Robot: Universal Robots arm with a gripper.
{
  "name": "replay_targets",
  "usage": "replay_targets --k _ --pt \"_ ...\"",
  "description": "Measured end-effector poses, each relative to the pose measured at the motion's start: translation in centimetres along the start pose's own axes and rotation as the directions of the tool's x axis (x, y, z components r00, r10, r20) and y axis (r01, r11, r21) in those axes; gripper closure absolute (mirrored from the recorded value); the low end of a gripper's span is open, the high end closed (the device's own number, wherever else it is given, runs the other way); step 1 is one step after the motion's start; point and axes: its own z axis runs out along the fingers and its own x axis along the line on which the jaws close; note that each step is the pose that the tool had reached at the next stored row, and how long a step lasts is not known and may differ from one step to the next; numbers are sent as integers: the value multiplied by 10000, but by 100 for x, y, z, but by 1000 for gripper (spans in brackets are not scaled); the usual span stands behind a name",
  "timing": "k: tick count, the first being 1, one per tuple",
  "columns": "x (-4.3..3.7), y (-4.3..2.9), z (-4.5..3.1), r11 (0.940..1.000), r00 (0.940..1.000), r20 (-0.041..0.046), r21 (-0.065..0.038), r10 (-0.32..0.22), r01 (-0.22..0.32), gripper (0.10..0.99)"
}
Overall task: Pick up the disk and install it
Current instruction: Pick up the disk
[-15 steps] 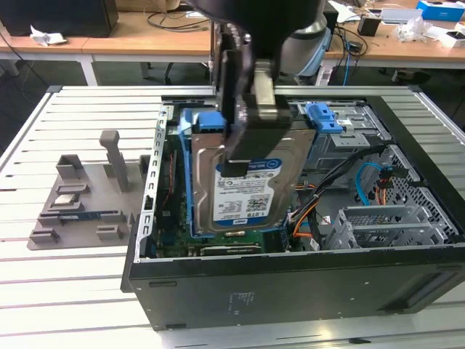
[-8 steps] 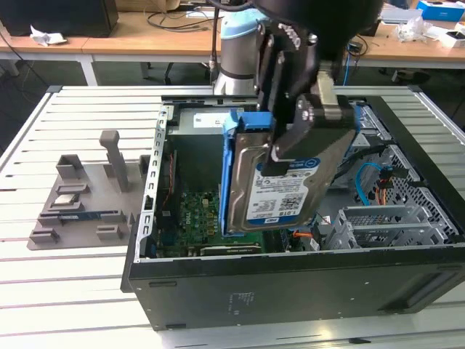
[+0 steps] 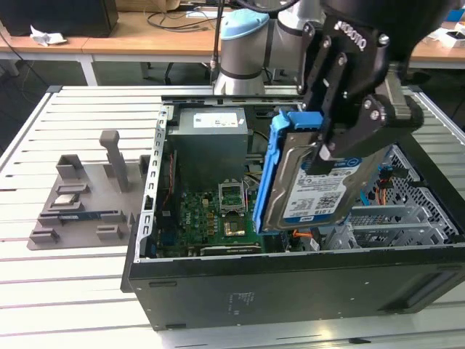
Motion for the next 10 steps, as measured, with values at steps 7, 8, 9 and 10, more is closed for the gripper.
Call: replay_targets --k 7,8,9,10 --pt "19 -256 -18 10000 10000 1 -3 0 0 718" --pt "21 -287 -20 10000 10000 1 -3 0 0 718" --pt "24 -328 -24 10000 10000 0 -4 -1 1 718" --pt "26 -356 -26 10000 10000 1 -4 0 0 718"
